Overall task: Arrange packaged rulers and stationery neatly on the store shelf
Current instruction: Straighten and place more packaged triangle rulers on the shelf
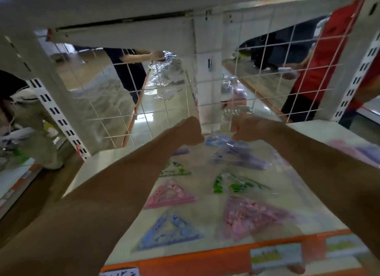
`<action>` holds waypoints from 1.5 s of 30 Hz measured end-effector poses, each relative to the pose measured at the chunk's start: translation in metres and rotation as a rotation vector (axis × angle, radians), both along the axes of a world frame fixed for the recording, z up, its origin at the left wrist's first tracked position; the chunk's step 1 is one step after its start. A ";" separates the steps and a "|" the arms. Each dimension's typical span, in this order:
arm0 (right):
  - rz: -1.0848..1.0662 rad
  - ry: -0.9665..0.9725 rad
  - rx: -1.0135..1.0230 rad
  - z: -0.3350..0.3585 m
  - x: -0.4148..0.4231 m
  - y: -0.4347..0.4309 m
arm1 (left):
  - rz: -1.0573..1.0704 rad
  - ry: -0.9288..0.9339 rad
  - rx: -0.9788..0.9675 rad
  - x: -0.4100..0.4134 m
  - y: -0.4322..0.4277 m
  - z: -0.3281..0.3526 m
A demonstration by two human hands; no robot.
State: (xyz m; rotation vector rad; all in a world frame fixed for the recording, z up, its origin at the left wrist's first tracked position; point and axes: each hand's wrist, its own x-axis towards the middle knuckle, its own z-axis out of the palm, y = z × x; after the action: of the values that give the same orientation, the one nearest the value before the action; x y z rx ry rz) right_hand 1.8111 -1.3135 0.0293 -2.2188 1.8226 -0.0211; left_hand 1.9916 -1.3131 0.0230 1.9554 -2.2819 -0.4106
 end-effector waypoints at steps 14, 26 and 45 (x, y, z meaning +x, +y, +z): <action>-0.002 -0.047 -0.018 -0.037 -0.025 -0.017 | 0.109 0.058 -0.033 -0.054 -0.020 -0.031; -0.035 -0.061 0.004 -0.039 -0.022 -0.028 | 0.217 0.397 -0.010 -0.057 -0.028 -0.034; -0.012 -0.107 0.014 -0.041 -0.027 -0.016 | 0.230 0.363 0.107 -0.047 -0.023 -0.020</action>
State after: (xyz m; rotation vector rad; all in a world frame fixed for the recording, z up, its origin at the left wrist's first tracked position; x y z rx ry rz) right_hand 1.7838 -1.3299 -0.0119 -2.1535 1.7741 -0.1271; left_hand 1.9448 -1.3364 0.0030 1.9677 -1.8262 -0.8004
